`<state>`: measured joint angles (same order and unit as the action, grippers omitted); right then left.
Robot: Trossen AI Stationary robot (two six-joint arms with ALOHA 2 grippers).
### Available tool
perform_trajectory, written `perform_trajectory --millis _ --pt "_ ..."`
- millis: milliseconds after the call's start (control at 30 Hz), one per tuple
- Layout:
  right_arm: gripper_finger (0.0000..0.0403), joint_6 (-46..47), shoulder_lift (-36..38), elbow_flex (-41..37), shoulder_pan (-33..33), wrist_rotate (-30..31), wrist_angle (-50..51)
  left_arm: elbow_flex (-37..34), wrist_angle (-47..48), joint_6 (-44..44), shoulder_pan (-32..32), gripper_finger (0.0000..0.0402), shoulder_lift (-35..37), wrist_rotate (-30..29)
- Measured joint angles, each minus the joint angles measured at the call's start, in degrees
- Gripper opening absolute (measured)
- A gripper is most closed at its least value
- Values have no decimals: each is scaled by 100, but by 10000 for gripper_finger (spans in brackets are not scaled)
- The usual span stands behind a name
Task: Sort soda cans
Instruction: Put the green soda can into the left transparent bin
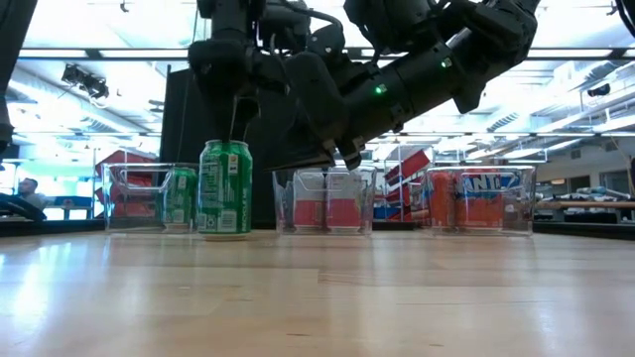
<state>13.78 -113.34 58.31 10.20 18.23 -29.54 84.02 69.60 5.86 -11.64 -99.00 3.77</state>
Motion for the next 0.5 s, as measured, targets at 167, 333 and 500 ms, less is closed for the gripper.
perform_trajectory --millis 167,333,500 --pt "0 -4 0 -1 21 0 19 -268 -148 229 0 363 -39 -10" --pt "0 -4 0 -3 21 -1 15 -373 -306 323 0 359 -41 -18" --pt "0 -4 0 -3 21 0 11 -369 -408 376 3 315 -40 -280"
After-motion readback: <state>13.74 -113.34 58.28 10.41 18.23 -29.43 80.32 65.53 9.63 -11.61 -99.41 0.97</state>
